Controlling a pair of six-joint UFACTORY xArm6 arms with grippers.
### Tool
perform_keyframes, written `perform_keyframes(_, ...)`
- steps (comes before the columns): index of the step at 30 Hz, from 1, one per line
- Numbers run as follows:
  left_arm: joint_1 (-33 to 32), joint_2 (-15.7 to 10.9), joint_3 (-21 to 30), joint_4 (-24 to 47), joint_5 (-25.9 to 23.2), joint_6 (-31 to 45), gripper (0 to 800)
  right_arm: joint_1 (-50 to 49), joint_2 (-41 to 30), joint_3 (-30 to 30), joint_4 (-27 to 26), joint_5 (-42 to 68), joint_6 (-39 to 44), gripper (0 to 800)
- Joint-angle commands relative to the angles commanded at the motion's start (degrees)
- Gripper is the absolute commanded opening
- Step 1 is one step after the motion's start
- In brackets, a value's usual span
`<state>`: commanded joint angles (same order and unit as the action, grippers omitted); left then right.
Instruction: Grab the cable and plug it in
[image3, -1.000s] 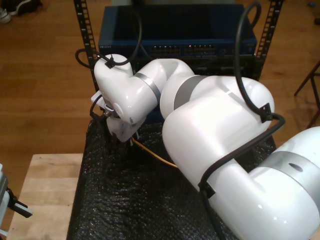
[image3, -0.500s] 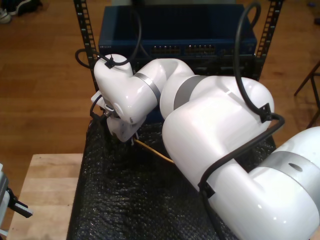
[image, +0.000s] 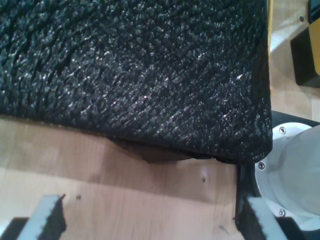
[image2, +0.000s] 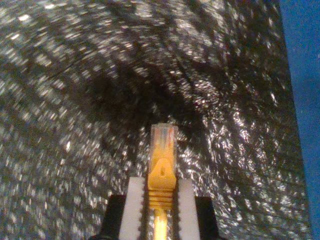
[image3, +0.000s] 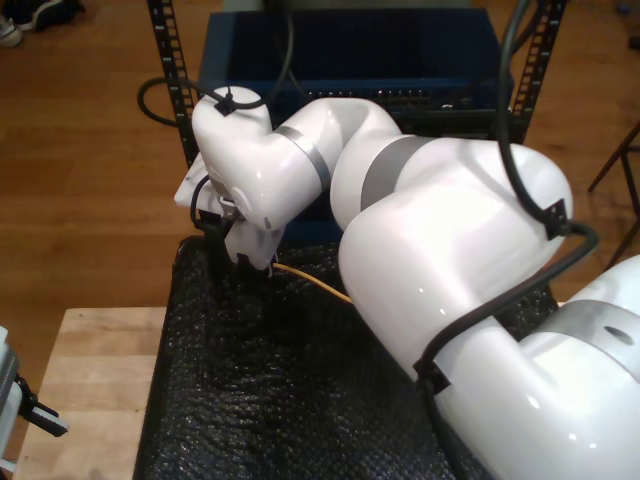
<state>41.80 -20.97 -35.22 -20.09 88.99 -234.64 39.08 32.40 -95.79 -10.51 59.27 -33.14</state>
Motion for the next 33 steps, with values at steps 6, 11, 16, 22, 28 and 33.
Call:
perform_keyframes(6, -0.79, -0.09, -0.09, -0.7, 2.64, 0.0, 800, 0.18, -4.57, 2.73, 3.52, 1.85, -8.44, 6)
perform_keyframes(11, -2.99, -0.09, -0.26, -2.37, 4.75, 0.18, 800, -0.18, -10.81, 8.09, 8.97, 1.76, -16.26, 7)
perform_keyframes(16, -6.42, -0.09, -0.44, -4.84, 4.84, 0.09, 800, -0.35, -16.35, 13.8, 10.73, 1.67, -20.48, 7)
perform_keyframes(22, -10.99, 0.09, -0.88, -11.69, 4.75, -1.49, 800, -1.93, -22.86, 20.57, 11.08, 1.58, -21.01, 7)
perform_keyframes(28, -16.09, 0.18, -2.64, -15.47, 5.01, -2.73, 800, -5.8, -30.86, 28.57, 15.12, 1.41, -24.7, 7)
perform_keyframes(33, -20.66, 0.35, -3.25, -20.48, 4.92, -3.08, 800, -9.76, -37.54, 33.76, 20.04, 1.32, -29.71, 6)
